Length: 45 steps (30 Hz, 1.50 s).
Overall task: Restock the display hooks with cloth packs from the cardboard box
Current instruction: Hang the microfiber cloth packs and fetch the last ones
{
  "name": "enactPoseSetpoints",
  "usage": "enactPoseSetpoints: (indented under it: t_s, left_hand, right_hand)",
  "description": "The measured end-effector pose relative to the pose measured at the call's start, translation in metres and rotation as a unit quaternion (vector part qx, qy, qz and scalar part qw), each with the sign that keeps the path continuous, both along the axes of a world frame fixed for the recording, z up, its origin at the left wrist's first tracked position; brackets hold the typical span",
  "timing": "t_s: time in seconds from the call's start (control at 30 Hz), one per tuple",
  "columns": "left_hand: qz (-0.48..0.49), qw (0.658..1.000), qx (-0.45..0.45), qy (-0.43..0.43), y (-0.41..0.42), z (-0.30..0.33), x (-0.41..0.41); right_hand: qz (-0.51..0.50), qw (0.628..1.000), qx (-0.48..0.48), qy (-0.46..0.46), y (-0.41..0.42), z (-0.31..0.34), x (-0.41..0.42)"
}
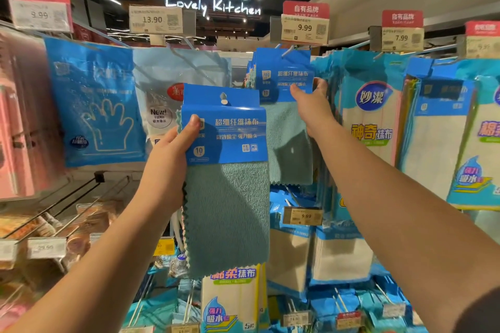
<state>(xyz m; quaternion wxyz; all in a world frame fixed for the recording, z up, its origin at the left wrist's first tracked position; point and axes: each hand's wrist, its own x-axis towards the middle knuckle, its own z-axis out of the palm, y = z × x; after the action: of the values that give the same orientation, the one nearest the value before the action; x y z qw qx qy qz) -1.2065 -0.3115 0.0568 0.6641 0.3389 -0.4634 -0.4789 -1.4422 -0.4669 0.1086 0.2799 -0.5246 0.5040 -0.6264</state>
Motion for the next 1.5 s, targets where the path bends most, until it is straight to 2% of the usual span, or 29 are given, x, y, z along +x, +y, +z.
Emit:
enactPoseSetpoints:
  t_s: [0.33,0.47,0.57,0.6,0.67,0.73,0.9,1.03,1.1,1.23,1.4,1.5]
  left_hand:
    - [0.021,1.000,0.013,-0.011,-0.014,-0.005,0.001]
    - [0.006,1.000,0.016,-0.008,-0.017,-0.006,-0.001]
    - [0.007,1.000,0.017,-0.012,-0.019,-0.008,-0.002]
    - [0.007,1.000,0.017,-0.010,-0.019,-0.008,-0.003]
    - [0.002,1.000,0.015,-0.011,-0.020,-0.008,-0.005]
    - [-0.007,1.000,0.011,-0.015,-0.022,-0.008,-0.010]
    - [-0.032,0.999,0.002,-0.030,-0.028,-0.005,-0.030]
    - [-0.055,0.997,-0.013,-0.061,-0.032,-0.002,-0.048]
    - [-0.061,0.995,-0.007,-0.077,-0.034,0.002,-0.055]
    - [0.000,0.980,-0.017,-0.198,-0.047,0.012,-0.065]
    - [0.023,0.972,-0.041,-0.231,-0.059,0.034,-0.073]
    - [0.025,0.974,-0.042,-0.221,-0.067,0.046,-0.077]
  right_hand:
    - [-0.019,0.996,0.027,0.089,-0.023,0.000,0.001]
    - [-0.054,0.980,0.066,0.177,-0.010,0.001,0.005]
    - [-0.110,0.968,0.005,0.226,0.028,-0.001,0.012]
    - [-0.102,0.970,-0.026,0.219,0.044,-0.005,0.014]
    - [-0.017,0.985,-0.041,0.166,0.075,-0.019,0.019]
    - [0.088,0.993,-0.006,0.082,0.100,-0.039,0.025]
    - [0.202,0.978,0.040,-0.042,0.118,-0.069,0.024]
    - [0.160,0.987,-0.005,-0.027,0.115,-0.069,0.015]
    - [0.143,0.988,-0.030,-0.053,0.112,-0.061,0.011]
    - [0.120,0.982,-0.052,-0.136,0.102,-0.037,-0.002]
    - [0.116,0.984,-0.069,-0.119,0.083,-0.009,-0.012]
    - [0.114,0.985,-0.077,-0.104,0.070,0.002,-0.016]
